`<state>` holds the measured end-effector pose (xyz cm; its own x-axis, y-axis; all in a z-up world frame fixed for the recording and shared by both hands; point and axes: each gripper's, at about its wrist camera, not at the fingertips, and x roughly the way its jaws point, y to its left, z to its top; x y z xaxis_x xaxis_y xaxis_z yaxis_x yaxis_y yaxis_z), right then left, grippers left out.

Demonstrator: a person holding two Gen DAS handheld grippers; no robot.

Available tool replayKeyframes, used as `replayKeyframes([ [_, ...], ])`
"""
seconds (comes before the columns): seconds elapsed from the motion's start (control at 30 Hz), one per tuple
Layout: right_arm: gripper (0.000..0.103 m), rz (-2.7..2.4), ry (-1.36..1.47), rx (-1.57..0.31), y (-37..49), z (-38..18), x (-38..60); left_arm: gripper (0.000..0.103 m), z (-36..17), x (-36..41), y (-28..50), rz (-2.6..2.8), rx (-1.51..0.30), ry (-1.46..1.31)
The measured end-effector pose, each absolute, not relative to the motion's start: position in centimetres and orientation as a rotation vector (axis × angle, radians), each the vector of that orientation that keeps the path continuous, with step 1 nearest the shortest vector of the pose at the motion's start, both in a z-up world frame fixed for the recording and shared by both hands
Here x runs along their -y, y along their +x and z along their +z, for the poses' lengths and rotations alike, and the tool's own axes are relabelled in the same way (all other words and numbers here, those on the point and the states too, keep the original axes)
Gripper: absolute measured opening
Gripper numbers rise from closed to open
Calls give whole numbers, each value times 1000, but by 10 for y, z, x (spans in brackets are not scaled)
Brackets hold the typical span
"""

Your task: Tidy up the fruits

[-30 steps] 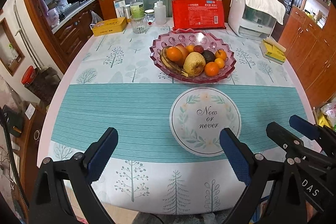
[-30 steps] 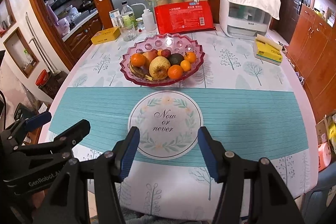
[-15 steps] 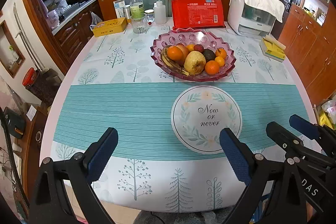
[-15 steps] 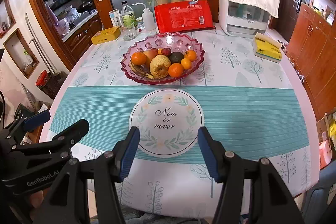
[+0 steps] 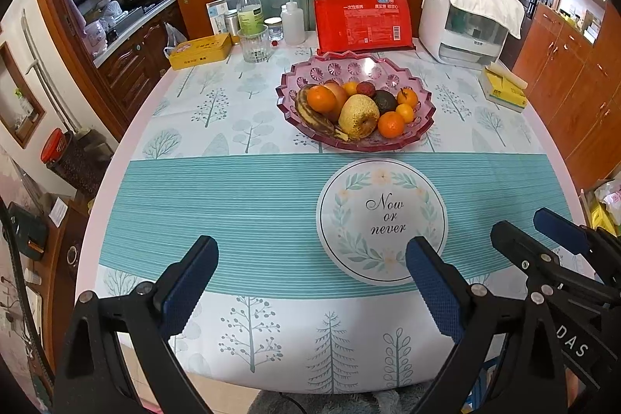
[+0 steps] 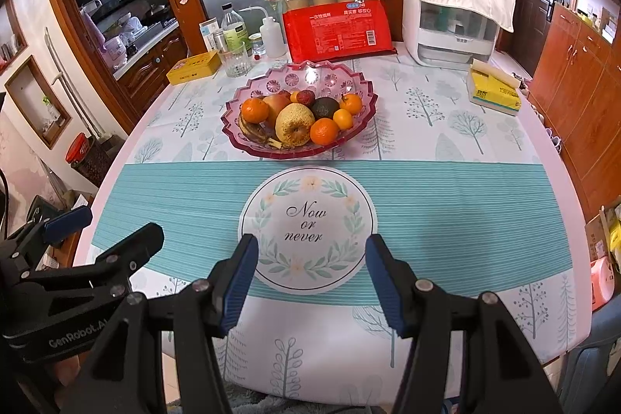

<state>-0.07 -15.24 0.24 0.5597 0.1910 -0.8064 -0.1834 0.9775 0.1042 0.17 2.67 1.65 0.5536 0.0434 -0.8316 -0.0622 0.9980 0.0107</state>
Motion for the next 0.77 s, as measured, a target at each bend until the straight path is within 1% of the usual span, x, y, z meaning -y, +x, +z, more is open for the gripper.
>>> replayKeyframes([
  [0.77, 58, 221, 11, -953, -1, 2, 153, 97, 14, -26, 1, 58, -991, -18],
])
